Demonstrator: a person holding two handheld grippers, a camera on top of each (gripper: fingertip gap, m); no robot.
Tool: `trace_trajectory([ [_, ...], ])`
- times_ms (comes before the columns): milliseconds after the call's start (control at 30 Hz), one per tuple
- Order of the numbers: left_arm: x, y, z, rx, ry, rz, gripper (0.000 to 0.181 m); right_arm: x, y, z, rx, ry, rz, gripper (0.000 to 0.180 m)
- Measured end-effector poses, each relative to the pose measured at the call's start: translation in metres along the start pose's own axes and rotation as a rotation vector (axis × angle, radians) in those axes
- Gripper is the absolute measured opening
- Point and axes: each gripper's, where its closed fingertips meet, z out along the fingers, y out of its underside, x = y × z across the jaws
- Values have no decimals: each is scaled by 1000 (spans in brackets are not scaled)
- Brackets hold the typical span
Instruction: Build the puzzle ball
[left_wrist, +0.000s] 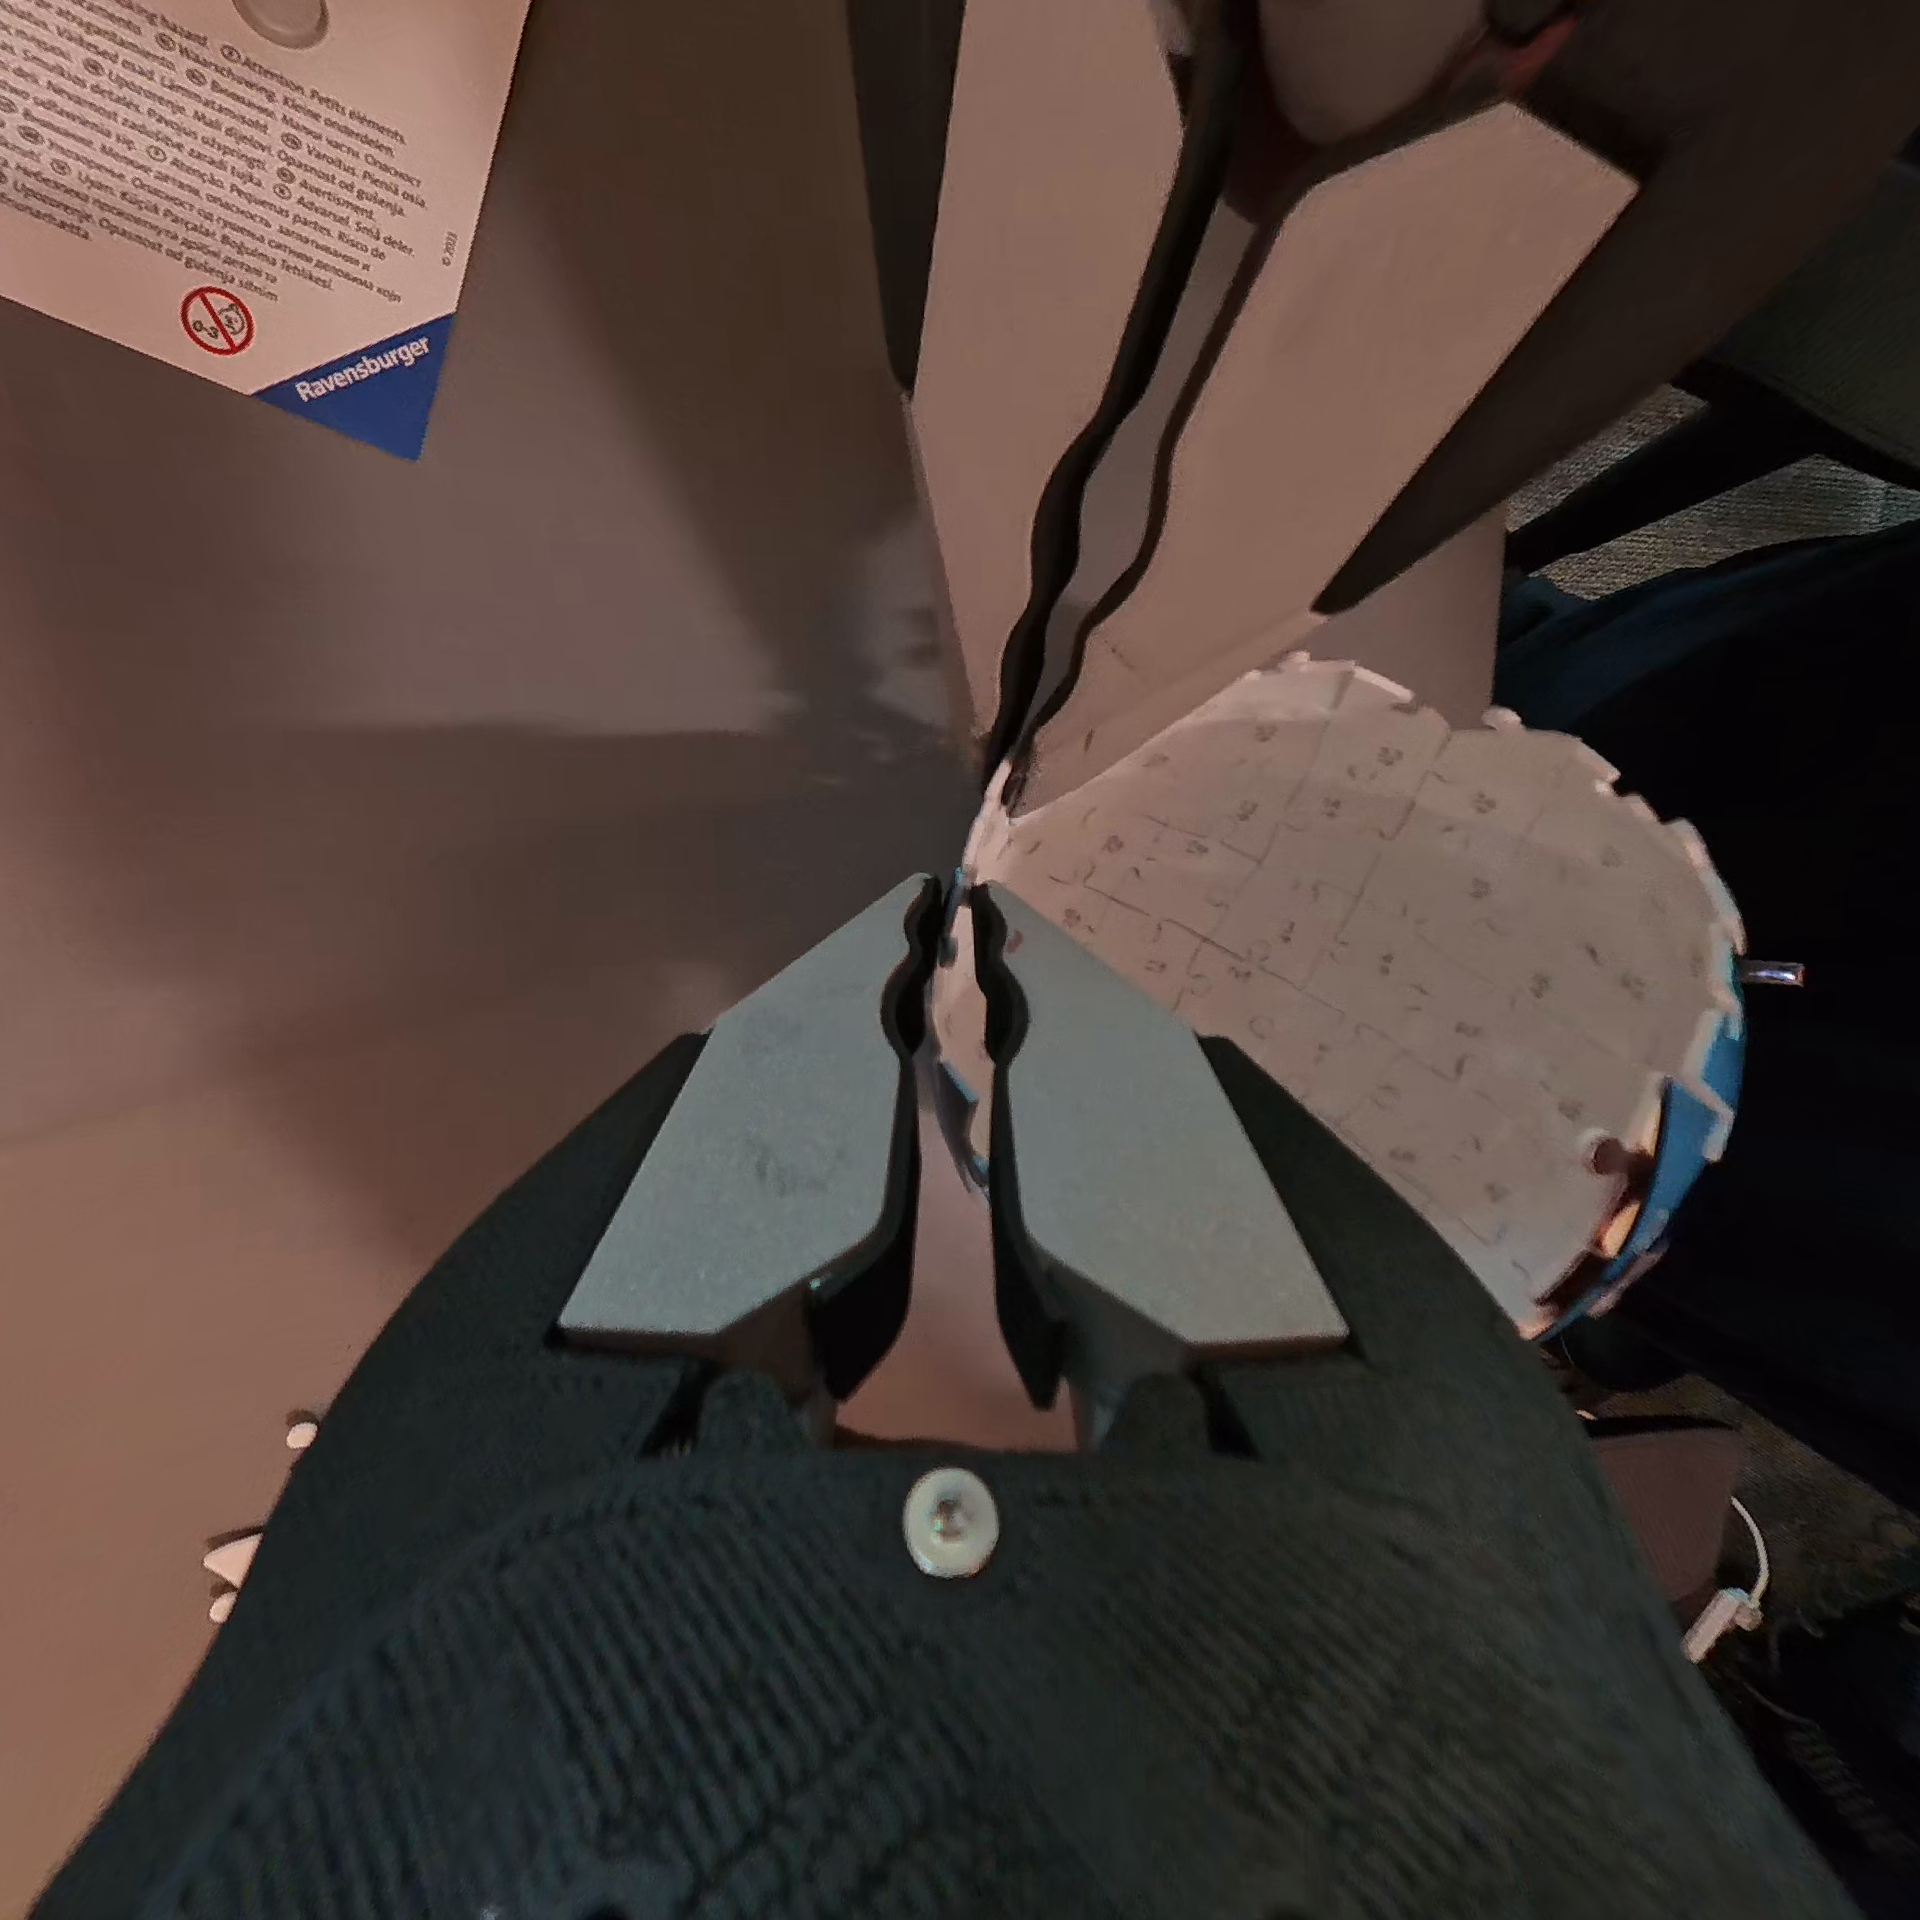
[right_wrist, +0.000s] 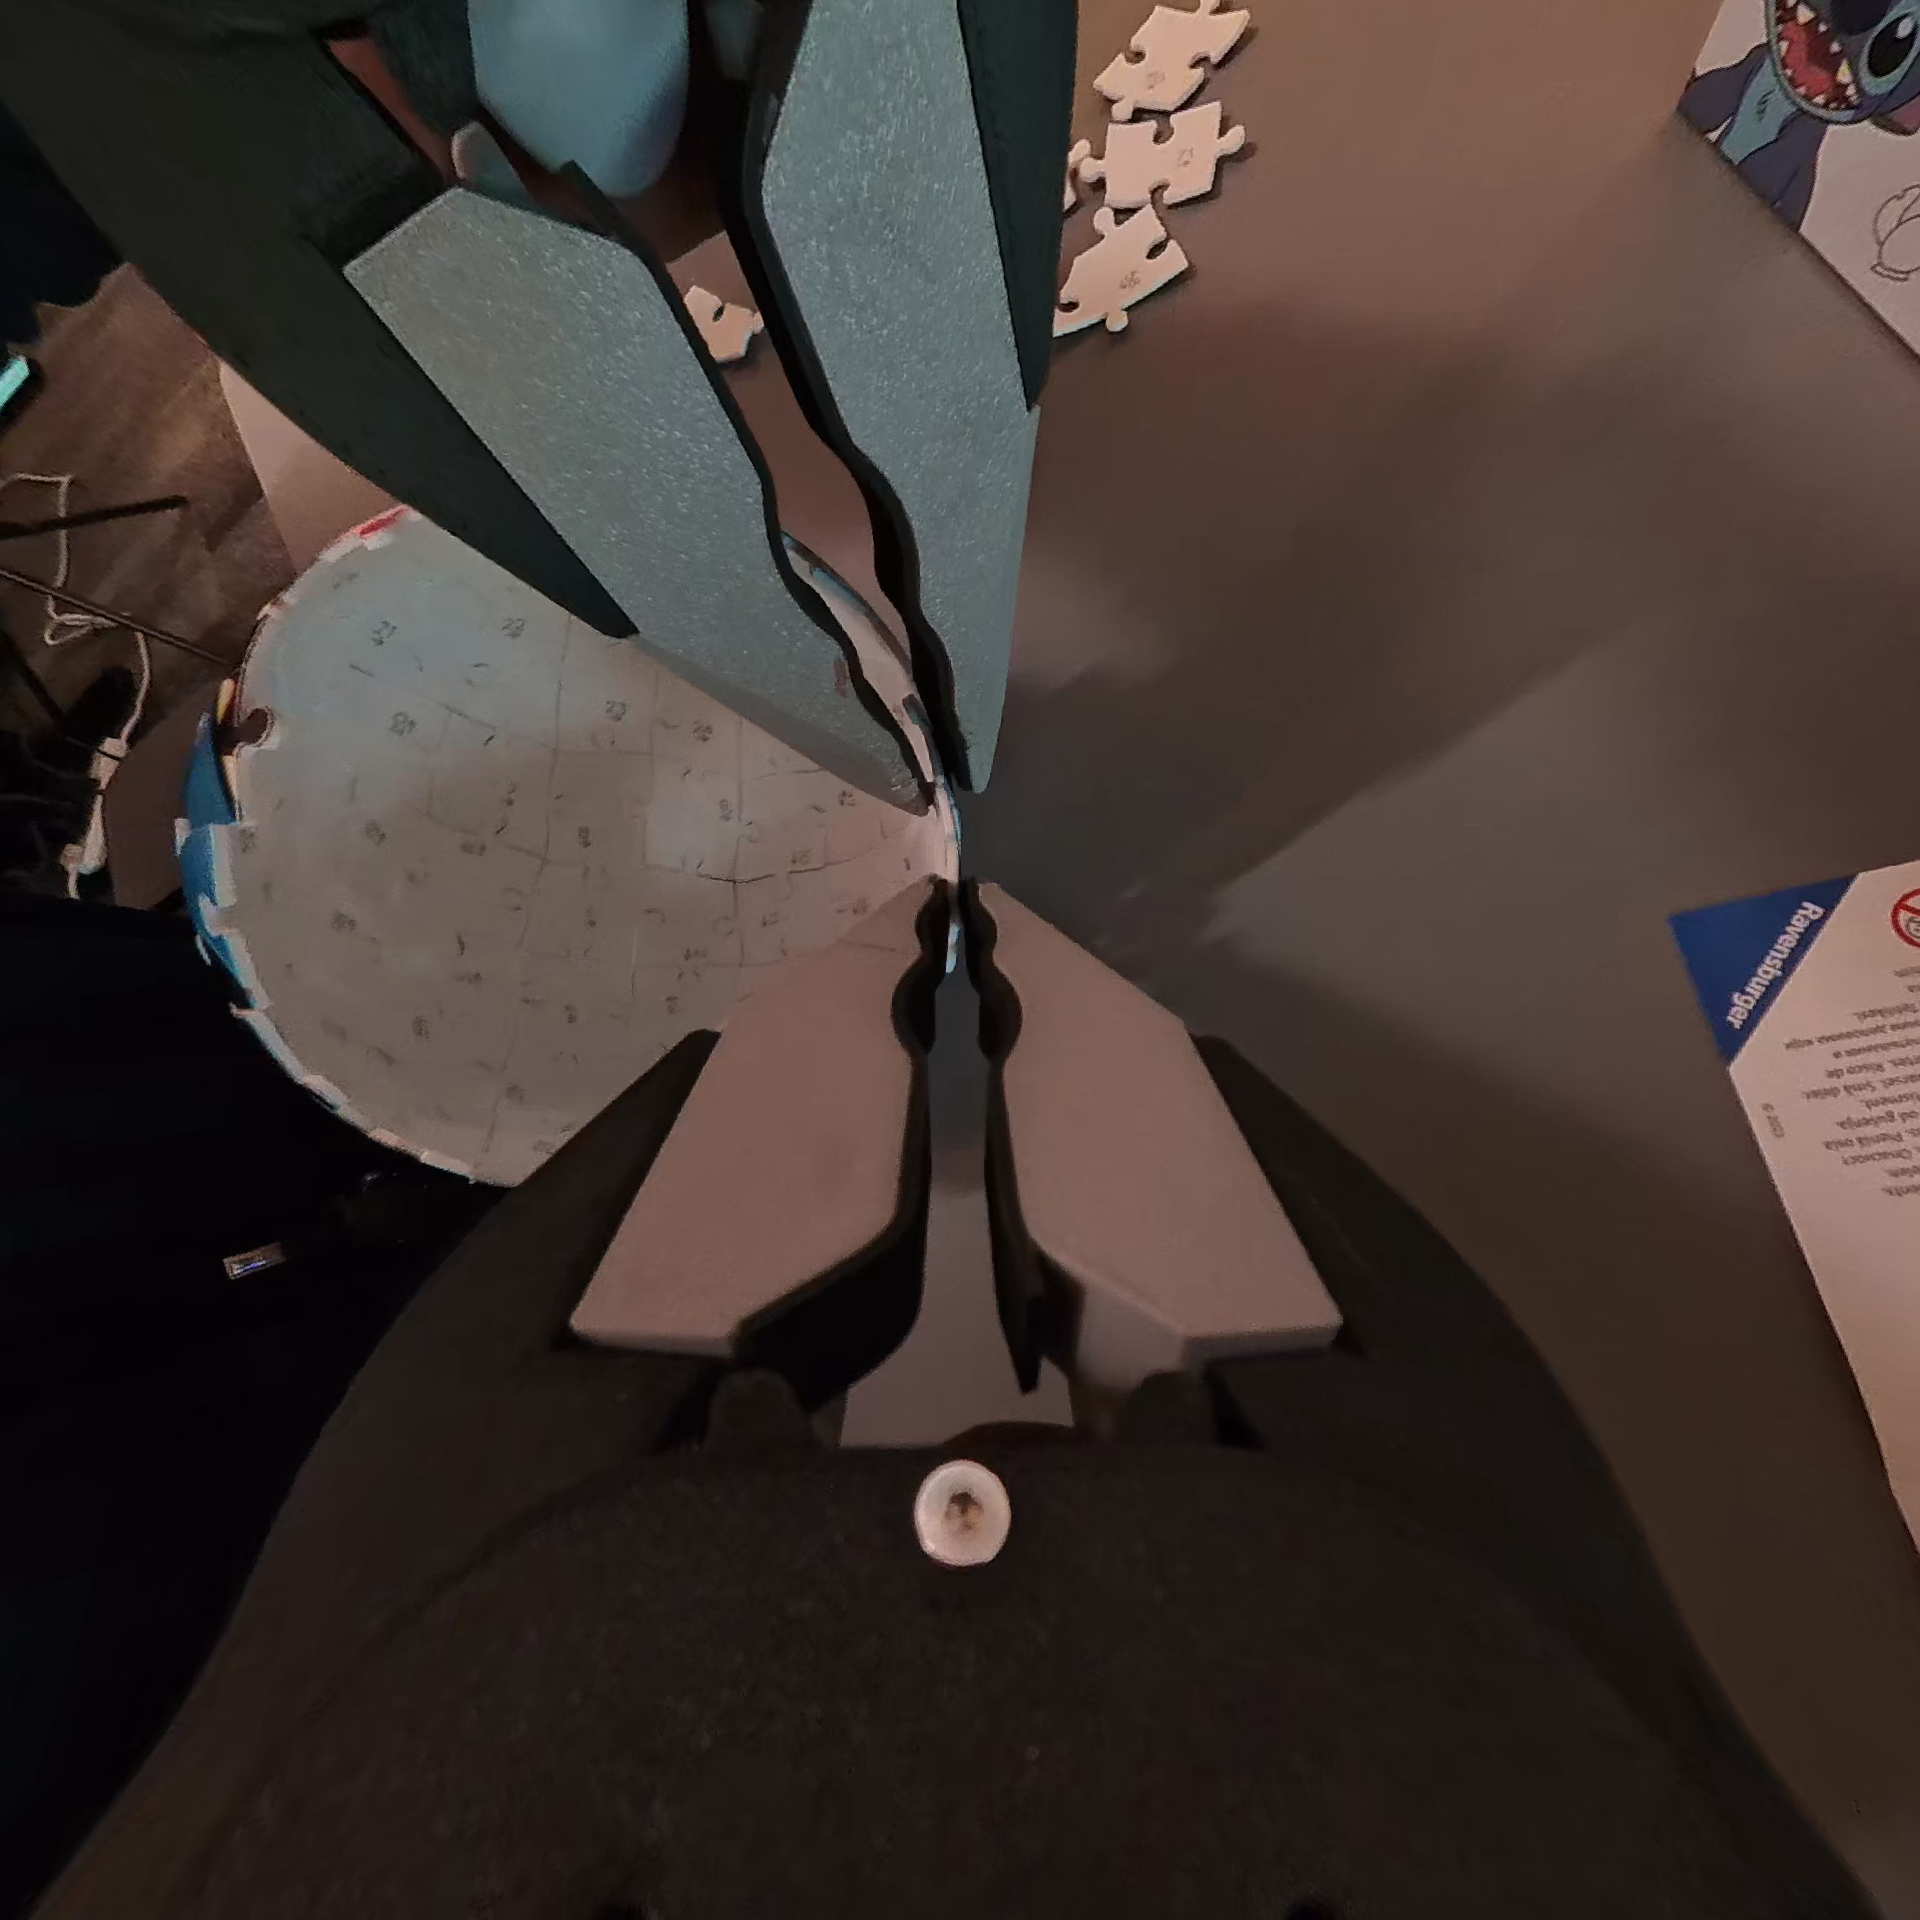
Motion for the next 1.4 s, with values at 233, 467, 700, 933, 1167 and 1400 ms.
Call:
trace_trajectory([
  [233, 1, 0, -1, -3, 5, 0, 4, -1, -1, -2, 4, 25, -20, 0],
  [467, 0, 3, -2, -20, 10, -1, 8, 0, -1, -3, -8, 54, -41, 0],
  [700, 0, 2, -6, -14, 9, -2, 9, 0, -2, 0, -10, 57, -37, 0],
  [933, -1, 1, -3, -9, 4, -5, 4, 0, -2, -1, -8, 85, -46, 0],
  [1167, 0, 1, -2, -17, -1, 0, 4, 1, -2, -2, -9, 94, -47, 0],
  [1400, 0, 0, -2, -15, 4, -4, 5, 0, -1, -1, -20, 90, -45, 0],
])
